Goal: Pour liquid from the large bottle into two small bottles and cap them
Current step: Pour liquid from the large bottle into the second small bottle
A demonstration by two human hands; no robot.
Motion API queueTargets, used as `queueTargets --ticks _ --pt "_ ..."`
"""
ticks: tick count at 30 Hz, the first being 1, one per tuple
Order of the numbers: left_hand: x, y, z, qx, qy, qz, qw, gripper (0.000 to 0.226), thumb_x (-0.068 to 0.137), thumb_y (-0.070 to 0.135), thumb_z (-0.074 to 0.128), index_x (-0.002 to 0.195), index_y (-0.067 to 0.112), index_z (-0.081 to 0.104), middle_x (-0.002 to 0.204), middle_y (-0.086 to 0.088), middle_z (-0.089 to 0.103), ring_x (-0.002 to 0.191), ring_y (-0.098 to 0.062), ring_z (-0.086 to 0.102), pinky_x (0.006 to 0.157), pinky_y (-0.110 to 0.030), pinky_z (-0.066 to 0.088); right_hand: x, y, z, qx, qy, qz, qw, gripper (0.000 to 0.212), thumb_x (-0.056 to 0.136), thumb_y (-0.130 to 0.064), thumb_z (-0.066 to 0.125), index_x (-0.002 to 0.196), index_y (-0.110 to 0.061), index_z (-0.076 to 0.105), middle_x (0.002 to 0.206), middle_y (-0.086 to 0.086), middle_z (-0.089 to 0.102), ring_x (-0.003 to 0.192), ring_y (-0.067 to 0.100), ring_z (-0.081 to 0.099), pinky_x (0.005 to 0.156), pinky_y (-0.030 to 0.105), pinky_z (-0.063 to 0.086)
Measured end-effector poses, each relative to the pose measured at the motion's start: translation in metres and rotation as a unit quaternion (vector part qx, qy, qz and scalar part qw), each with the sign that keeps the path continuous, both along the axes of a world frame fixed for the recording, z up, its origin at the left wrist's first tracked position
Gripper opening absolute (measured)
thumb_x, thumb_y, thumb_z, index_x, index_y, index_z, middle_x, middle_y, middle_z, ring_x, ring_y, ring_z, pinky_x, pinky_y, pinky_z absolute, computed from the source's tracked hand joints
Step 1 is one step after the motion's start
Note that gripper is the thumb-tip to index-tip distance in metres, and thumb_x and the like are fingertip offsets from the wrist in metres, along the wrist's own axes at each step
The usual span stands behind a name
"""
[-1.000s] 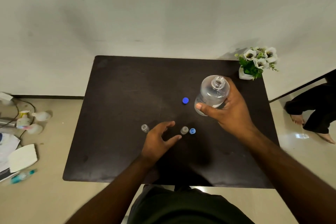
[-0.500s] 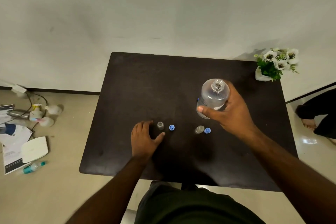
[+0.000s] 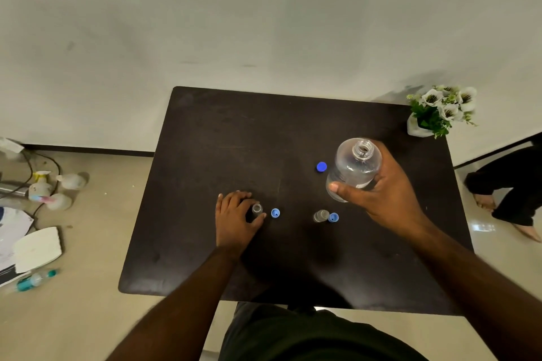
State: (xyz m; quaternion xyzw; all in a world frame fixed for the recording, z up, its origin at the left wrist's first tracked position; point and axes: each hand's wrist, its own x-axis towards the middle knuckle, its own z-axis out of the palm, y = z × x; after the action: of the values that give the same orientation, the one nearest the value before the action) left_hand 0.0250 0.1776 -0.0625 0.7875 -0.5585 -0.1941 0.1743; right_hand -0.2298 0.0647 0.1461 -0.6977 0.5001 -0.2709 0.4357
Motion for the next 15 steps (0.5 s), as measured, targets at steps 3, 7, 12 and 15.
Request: queueTargets --ticks 3,7,12,15 --pt "0.002 -0.005 0.008 -0.029 0.007 -0.017 0.999 0.036 0.080 0.053 0.075 0.108 0.030 0.074 0.143 0.007 0.056 0.145 -0.017 0.038 0.128 -0.047 0.015 -0.001 -0.001 0.001 0.003 0.001 0.000 1.000 0.084 0.064 -0.040 0.086 0.137 -0.020 0.051 0.126 -0.005 0.062 0.117 0.010 0.061 0.094 0.012 0.050" --pt "0.005 -0.016 0.033 -0.076 0.013 -0.038 0.996 0.032 0.078 0.052 0.078 0.102 0.032 0.075 0.147 0.007 0.055 0.150 -0.017 0.032 0.127 -0.048 0.017 0.000 -0.001 0.005 -0.002 -0.014 -0.005 1.000 0.083 0.063 -0.039 0.088 0.136 -0.021 0.051 0.125 -0.006 0.063 0.116 0.012 0.062 0.095 0.017 0.052" --pt "0.000 -0.034 0.088 -0.096 0.084 -0.035 0.991 0.031 0.076 0.044 0.084 0.102 0.031 0.073 0.127 0.013 0.070 0.137 -0.010 0.051 0.115 -0.042 0.043 0.000 0.001 0.018 -0.011 -0.031 -0.017 0.999 0.082 0.064 -0.035 0.089 0.136 -0.023 0.051 0.125 -0.007 0.063 0.115 0.009 0.062 0.093 0.019 0.053" --pt "-0.004 -0.042 0.127 -0.091 0.135 -0.030 0.986 0.028 0.077 0.044 0.082 0.100 0.033 0.070 0.102 0.018 0.074 0.100 0.001 0.068 0.092 -0.034 0.057 -0.003 0.003 0.029 -0.020 -0.051 -0.020 0.998 0.082 0.062 -0.039 0.088 0.135 -0.024 0.052 0.123 -0.010 0.064 0.113 0.006 0.062 0.091 0.017 0.053"
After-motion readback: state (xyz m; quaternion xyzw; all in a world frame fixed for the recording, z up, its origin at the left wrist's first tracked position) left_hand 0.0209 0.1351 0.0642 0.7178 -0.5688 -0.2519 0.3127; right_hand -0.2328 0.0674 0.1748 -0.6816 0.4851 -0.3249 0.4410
